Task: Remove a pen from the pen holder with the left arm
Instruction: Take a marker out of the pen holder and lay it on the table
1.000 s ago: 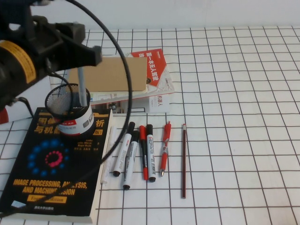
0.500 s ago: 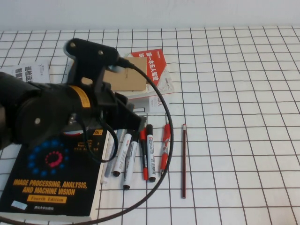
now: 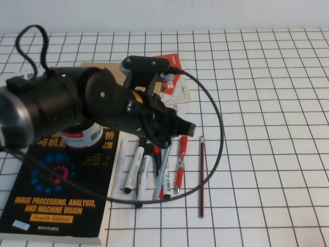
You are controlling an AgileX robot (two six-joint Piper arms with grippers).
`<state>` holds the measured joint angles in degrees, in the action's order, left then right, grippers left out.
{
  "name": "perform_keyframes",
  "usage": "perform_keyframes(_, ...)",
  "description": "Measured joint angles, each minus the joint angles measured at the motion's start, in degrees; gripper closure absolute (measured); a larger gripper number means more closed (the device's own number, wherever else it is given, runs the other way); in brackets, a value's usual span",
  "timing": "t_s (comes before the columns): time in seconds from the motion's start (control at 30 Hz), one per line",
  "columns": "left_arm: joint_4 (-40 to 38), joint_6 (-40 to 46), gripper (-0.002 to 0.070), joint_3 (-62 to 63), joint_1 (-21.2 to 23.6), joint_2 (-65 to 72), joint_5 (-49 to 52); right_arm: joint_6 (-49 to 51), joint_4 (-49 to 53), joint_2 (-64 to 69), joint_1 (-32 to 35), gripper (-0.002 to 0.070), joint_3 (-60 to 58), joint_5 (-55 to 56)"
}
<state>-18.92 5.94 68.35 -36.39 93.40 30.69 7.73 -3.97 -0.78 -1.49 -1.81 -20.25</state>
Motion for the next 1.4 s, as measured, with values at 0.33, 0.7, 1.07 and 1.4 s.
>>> perform_keyframes(0.33,-0.01,-17.58,0.0621,7.98,1.2,14.69,-0.11,0.0,0.0,0.0,0.0,0.0693,0.0,0.0)
perform_keyframes(0.7,1.64,-21.62,0.0621,8.71,1.62,19.86,-0.55,0.0,0.0,0.0,0.0,0.0693,0.0,0.0)
perform_keyframes(1.07,4.02,-22.25,0.0512,8.71,1.62,20.22,-2.11,0.0,0.0,0.0,0.0,0.0693,0.0,0.0)
perform_keyframes(1.4,9.59,-22.51,0.0483,8.71,0.96,17.57,-3.78,0.0,0.0,0.0,0.0,0.0693,0.0,0.0)
